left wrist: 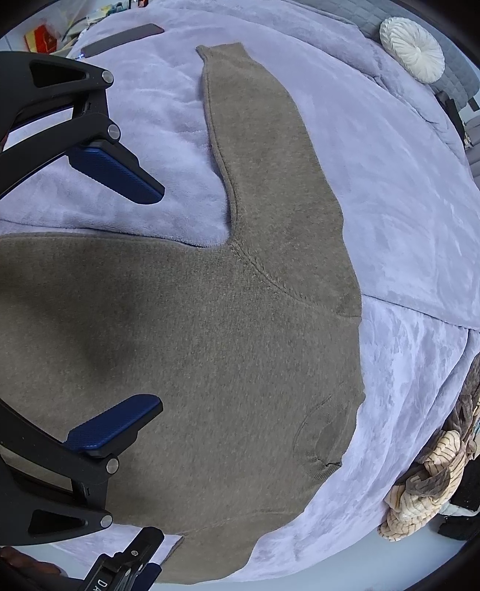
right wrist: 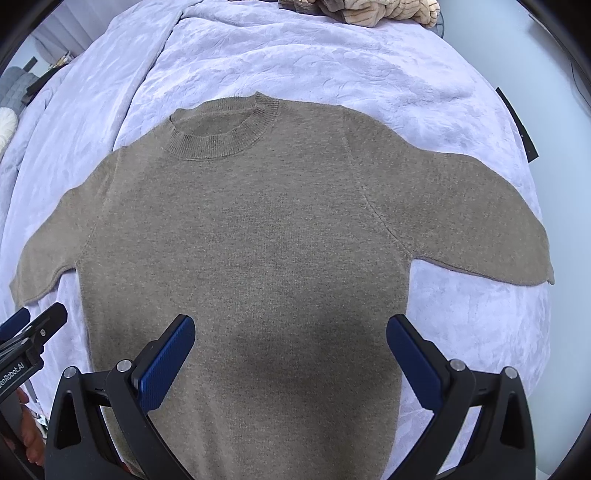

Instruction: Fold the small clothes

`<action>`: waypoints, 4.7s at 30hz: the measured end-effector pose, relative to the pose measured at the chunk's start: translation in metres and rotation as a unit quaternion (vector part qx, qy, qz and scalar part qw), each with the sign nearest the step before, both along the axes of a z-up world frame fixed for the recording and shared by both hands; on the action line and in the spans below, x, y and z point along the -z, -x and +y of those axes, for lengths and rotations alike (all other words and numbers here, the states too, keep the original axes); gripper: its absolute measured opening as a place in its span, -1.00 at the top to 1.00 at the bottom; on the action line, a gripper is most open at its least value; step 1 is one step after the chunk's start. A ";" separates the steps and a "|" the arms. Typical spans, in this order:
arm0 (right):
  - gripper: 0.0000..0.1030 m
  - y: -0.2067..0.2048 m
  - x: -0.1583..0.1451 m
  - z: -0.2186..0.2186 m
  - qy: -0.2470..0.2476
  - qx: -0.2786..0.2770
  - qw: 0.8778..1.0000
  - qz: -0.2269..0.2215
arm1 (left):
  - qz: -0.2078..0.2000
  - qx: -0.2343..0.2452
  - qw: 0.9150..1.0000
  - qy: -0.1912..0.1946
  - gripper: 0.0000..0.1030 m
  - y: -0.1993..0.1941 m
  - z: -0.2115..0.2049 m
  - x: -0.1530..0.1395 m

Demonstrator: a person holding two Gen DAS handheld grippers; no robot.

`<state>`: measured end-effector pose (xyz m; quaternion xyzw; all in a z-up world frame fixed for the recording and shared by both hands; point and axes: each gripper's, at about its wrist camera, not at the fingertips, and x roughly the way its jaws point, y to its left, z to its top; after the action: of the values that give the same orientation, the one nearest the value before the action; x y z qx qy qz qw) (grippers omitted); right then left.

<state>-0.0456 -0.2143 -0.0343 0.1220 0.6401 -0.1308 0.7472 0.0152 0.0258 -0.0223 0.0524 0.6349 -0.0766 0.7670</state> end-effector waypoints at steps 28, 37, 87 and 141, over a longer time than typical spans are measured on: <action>-1.00 -0.014 0.078 0.135 -0.082 -0.126 0.989 -0.007 | -0.079 -0.344 0.926 0.132 -1.00 -0.060 0.300 0.112; -1.00 -0.014 0.088 0.159 -0.112 -0.146 0.982 -0.031 | -0.142 -0.319 0.902 0.255 0.87 -0.073 0.315 0.101; -0.36 -0.110 0.091 0.127 0.235 -0.335 0.904 -0.124 | -0.033 -0.042 0.984 0.168 0.26 -0.130 0.087 0.105; -0.01 -0.011 0.108 -0.030 -0.305 0.204 0.916 -0.164 | -0.069 0.084 0.982 0.154 0.81 -0.138 0.088 0.053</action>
<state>-0.0351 -0.2444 -0.1422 0.4914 0.4784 -0.0569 0.7255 0.1534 0.1139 -0.0755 -0.0079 0.5548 -0.2334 0.7985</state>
